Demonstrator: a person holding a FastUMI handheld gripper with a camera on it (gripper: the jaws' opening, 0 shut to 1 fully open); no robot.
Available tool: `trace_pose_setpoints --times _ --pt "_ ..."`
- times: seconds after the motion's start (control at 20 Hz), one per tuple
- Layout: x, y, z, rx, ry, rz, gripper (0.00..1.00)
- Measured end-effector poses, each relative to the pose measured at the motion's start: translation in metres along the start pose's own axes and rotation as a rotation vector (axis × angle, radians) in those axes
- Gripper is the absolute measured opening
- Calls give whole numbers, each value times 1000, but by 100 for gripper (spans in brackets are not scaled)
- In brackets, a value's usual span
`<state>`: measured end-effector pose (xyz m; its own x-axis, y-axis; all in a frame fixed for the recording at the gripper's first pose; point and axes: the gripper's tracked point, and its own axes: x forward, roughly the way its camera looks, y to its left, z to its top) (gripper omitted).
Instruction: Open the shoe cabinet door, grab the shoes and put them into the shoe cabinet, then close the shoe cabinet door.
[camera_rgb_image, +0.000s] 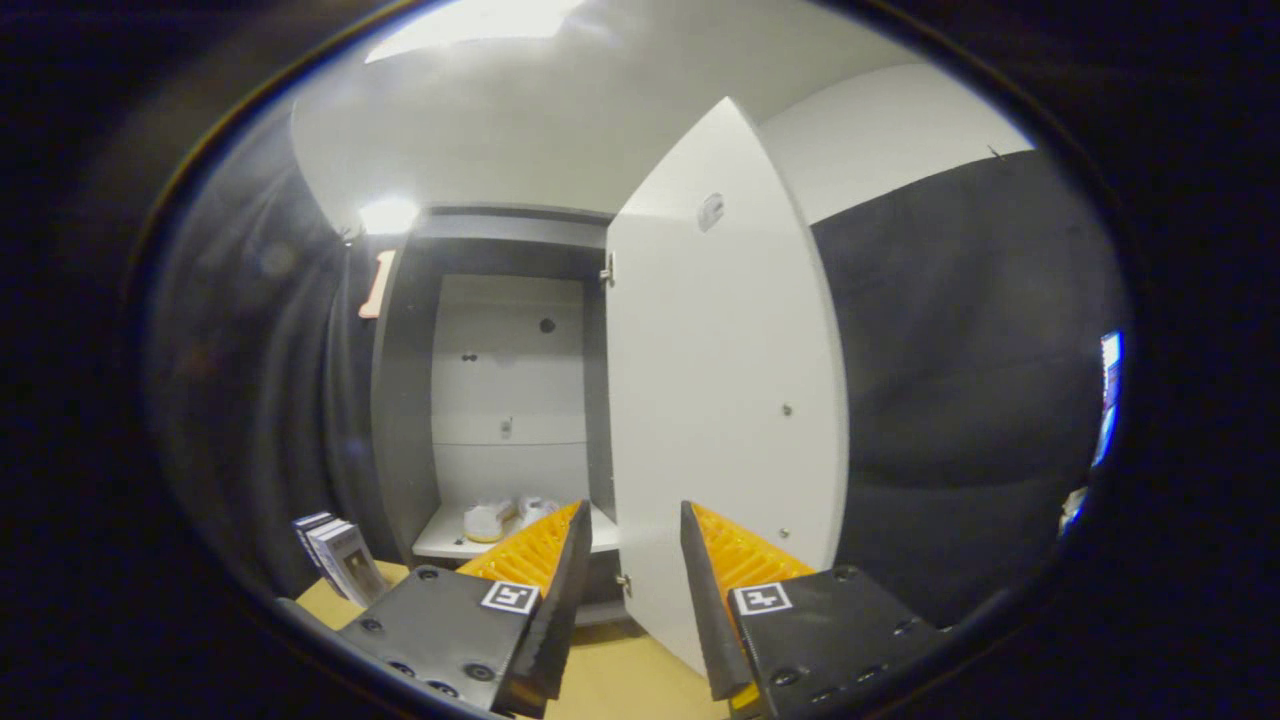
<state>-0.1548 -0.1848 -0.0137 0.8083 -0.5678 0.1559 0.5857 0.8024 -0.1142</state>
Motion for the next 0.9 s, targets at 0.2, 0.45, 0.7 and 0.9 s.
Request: trace_pose_setpoints --times 0.2,0.45,0.7,0.9 --pt "-11 -47 16 -12 -43 -103 56" --pt "-4 -91 24 -29 -56 -144 55" --pt "15 -121 24 -23 -46 -124 55" --pt "34 -139 24 -1 -45 -77 55"
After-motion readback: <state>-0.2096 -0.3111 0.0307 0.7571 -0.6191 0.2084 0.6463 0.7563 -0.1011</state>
